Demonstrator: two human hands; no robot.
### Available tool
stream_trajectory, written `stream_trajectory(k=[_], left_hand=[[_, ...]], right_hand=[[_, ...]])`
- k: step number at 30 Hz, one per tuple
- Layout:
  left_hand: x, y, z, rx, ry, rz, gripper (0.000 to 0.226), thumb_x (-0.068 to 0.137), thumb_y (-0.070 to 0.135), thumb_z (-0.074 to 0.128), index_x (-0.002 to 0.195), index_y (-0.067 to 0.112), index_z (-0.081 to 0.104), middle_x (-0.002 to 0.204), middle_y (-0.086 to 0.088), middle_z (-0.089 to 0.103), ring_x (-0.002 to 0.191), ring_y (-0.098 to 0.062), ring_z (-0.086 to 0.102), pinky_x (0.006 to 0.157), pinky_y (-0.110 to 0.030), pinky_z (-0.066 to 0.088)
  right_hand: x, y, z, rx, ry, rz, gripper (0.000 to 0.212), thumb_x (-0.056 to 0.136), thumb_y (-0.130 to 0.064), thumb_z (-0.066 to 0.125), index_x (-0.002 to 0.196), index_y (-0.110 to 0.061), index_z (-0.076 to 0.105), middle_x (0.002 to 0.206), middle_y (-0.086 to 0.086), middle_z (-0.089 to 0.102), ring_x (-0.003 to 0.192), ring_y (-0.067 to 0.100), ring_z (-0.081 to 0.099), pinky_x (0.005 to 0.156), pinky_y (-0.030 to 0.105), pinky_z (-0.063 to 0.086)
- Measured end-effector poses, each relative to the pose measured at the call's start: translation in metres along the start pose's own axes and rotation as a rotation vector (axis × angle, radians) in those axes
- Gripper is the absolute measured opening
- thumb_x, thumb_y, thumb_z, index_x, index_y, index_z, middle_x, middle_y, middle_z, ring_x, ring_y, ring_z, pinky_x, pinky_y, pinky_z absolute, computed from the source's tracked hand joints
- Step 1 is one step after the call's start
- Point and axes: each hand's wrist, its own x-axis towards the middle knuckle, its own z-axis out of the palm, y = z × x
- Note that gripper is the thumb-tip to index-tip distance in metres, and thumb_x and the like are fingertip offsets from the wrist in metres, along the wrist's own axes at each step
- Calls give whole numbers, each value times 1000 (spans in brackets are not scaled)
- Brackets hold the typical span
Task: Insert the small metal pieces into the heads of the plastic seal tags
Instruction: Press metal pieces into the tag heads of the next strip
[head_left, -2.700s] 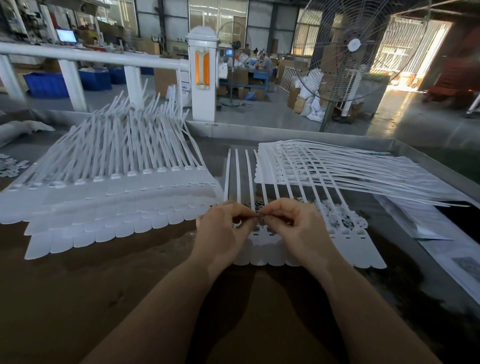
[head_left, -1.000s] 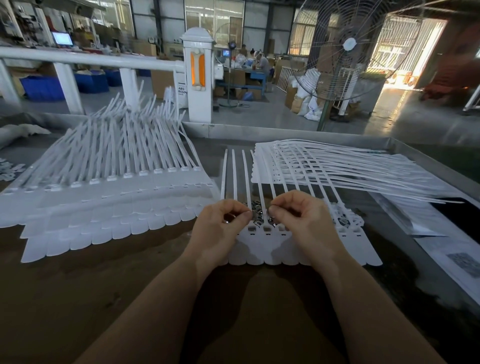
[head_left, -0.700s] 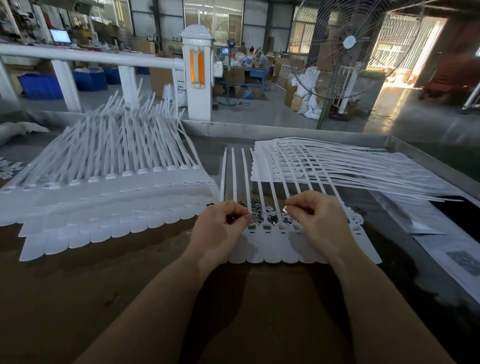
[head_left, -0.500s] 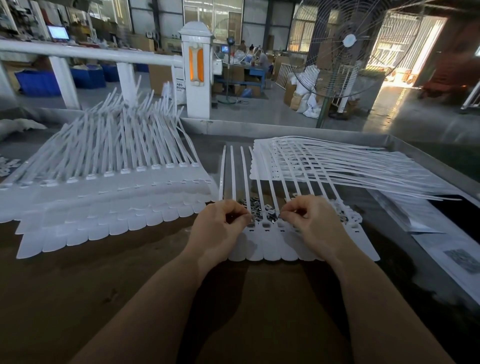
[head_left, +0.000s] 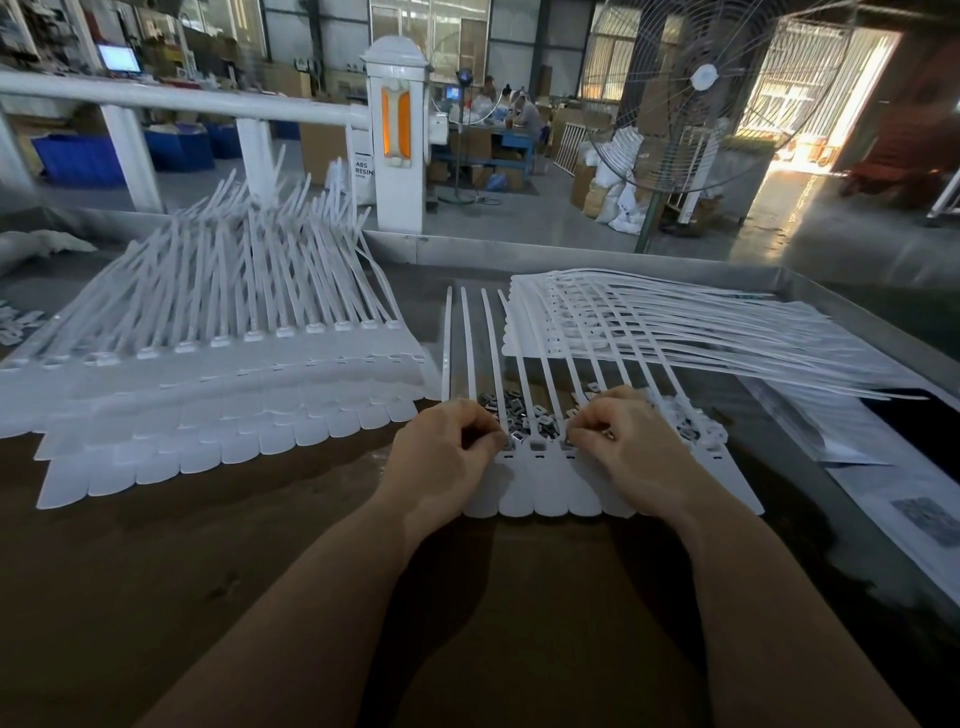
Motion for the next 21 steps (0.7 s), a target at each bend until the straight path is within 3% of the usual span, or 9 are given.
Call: stream_trajectory(k=[5, 8, 11, 13, 18, 21], left_hand=[[0, 0, -1, 20, -1, 3, 11, 89, 23, 59, 83, 33, 57, 78, 25, 52, 77, 6, 50, 64, -5, 33], [0, 0, -1, 18, -1, -3, 11, 89, 23, 59, 84, 32, 58, 78, 25, 52, 77, 6, 50, 64, -6, 34], [-1, 0, -1, -12, 3, -11, 9, 89, 22, 59, 85, 30, 61, 80, 21, 55, 78, 4, 52, 64, -6, 36], [-1, 1, -1, -44, 17, -27, 6, 89, 22, 59, 88, 26, 64, 81, 17, 58, 80, 1, 53, 64, -7, 37], [-1, 4, -3, -139, 68, -63, 11, 88, 24, 60, 92, 18, 69, 81, 6, 64, 79, -8, 57, 64, -14, 40], [-1, 5, -3, -161, 61, -61, 10, 88, 24, 61, 88, 19, 69, 76, 8, 63, 74, -5, 56, 61, -13, 40]], right_hand=[[-1, 0, 0, -13, -1, -16, 10, 89, -16, 60, 92, -13, 68, 104, -3, 47, 95, 8, 44, 83, 18, 30], [-1, 0, 0, -30, 70, -46, 11, 86, -17, 63, 93, -13, 71, 102, -2, 54, 89, 5, 47, 78, 14, 34], [-2, -2, -1, 27, 160, -84, 12, 86, -16, 64, 95, -15, 73, 98, -3, 58, 87, 7, 54, 82, 17, 43], [-3, -6, 0, 101, 202, -103, 11, 85, -16, 64, 93, -17, 72, 94, -6, 60, 81, 4, 56, 74, 12, 44], [-7, -22, 9, 316, 125, -180, 13, 83, -9, 66, 88, -19, 72, 80, -11, 67, 73, -2, 59, 67, 8, 45], [-7, -29, 17, 398, 105, -202, 12, 82, -6, 67, 86, -17, 71, 76, -11, 67, 72, -4, 61, 67, 9, 46]])
